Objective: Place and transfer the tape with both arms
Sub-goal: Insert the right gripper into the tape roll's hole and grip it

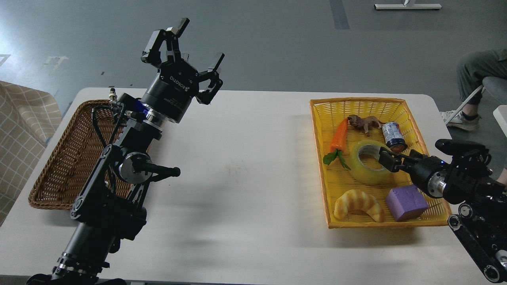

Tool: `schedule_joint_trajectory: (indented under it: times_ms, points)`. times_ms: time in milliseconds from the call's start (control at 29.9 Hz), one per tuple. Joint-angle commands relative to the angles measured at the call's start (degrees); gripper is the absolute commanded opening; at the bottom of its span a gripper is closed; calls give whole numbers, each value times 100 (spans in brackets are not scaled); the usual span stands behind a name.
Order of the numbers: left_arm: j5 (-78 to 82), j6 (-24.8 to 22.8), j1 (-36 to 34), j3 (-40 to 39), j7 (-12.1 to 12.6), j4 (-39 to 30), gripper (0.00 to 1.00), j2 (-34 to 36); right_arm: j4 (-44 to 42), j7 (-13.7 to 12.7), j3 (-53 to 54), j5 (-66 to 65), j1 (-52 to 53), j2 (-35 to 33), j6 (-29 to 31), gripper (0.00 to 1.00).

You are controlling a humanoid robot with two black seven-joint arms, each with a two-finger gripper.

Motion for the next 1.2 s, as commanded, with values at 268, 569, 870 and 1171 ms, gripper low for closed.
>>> schedule_joint_trajectory:
  times_ms: [268, 569, 870, 1171]
  points:
    - [-9, -1, 12, -10, -9, 0, 98, 0, -21, -113, -399, 0, 128, 11, 1, 89]
    - [-35, 8, 21, -10, -9, 26, 98, 0, -39, -245, -417, 0, 120, -7, 1, 79]
    - [-44, 25, -14, -27, -9, 26, 98, 0, -127, -280, -426, 0, 120, 90, 1, 60]
    - [-44, 25, -84, -27, 0, 44, 98, 0, -109, -456, -426, 0, 93, 108, 1, 48]
